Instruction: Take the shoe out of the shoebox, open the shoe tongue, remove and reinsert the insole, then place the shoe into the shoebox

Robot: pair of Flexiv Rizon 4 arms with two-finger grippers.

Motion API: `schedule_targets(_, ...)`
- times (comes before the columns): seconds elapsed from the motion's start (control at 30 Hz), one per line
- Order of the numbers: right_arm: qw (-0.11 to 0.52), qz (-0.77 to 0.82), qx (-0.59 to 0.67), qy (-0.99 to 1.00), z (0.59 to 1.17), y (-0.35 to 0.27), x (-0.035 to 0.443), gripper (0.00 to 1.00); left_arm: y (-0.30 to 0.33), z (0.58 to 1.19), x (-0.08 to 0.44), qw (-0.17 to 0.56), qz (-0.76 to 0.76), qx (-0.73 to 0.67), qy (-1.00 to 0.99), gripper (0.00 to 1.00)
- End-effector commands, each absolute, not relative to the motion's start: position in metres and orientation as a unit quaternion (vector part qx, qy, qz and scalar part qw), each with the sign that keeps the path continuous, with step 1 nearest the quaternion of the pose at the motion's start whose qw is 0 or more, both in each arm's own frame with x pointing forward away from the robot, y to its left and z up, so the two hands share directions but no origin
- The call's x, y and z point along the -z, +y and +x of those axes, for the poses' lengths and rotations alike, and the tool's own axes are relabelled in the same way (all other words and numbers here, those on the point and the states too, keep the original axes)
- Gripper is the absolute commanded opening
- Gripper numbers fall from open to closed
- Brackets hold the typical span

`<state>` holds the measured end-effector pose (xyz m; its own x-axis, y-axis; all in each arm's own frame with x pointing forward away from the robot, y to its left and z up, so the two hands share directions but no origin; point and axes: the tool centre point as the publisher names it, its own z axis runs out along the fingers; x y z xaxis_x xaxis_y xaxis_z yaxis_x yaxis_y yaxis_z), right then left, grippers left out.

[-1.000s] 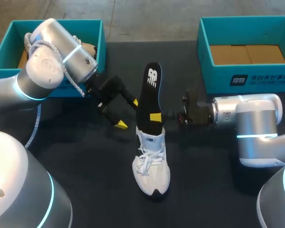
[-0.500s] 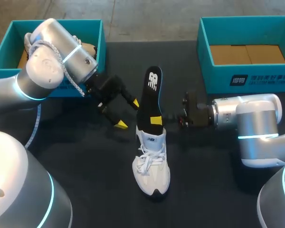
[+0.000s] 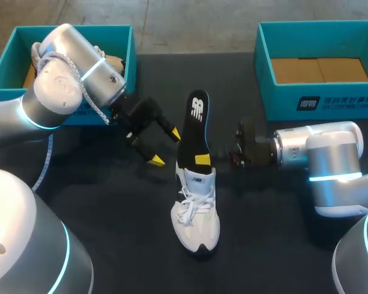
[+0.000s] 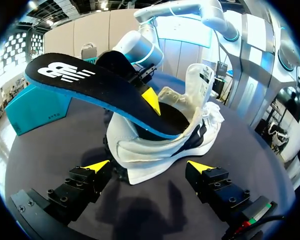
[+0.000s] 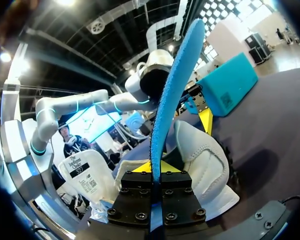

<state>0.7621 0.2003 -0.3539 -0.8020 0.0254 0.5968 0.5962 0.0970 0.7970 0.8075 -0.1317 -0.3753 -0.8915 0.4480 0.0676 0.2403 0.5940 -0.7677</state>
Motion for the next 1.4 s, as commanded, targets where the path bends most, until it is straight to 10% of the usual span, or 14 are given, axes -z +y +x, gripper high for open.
schedule_targets(0.03,0.228,-0.221,0.633,-0.706,0.754,0.203,0.364,0.00,-0.132,0.807,0.375,0.128,-0.195,-0.405,-0.884,1.00)
schedule_targets(0.87,0.230,-0.213,0.628,-0.712,0.749,0.214,0.359,0.00,-0.132,0.807,0.375,0.128,-0.195,-0.405,-0.884,1.00)
schedule_targets(1.0,0.226,-0.212,0.630,-0.712,0.751,0.214,0.356,0.19,-0.132,0.807,0.375,0.128,-0.195,-0.405,-0.884,1.00)
schedule_targets(1.4,0.216,-0.209,0.634,-0.713,0.755,0.216,0.349,0.24,-0.132,0.807,0.375,0.128,-0.195,-0.405,-0.884,1.00)
